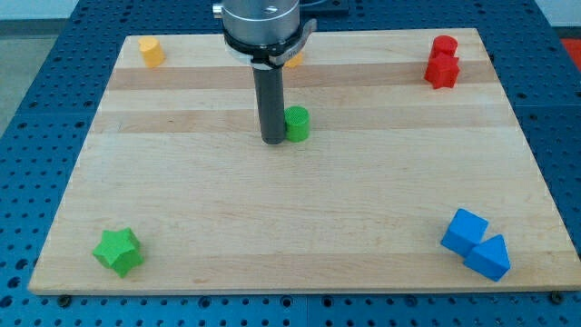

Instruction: Keep arm at bottom center

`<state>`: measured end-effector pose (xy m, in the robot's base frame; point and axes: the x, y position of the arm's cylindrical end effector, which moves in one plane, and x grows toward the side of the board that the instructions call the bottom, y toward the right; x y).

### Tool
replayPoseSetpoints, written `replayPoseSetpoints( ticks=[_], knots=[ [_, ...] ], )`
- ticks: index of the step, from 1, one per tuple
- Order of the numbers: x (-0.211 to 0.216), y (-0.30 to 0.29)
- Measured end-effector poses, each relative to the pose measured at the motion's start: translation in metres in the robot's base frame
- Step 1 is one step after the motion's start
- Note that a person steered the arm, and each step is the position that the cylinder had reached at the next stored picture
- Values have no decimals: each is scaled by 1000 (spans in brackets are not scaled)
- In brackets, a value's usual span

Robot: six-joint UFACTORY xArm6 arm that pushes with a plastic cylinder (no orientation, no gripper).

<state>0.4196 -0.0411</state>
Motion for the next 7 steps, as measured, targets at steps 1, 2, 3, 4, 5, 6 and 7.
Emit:
replayPoseSetpoints(
  ticks=[1, 2, 3, 4, 5, 6, 7],
  knots=[
    [-2, 9],
    [-31, 64],
    [-32, 65],
    [-29, 54],
    [3, 33],
    [39, 28],
    [68, 25]
  ],
)
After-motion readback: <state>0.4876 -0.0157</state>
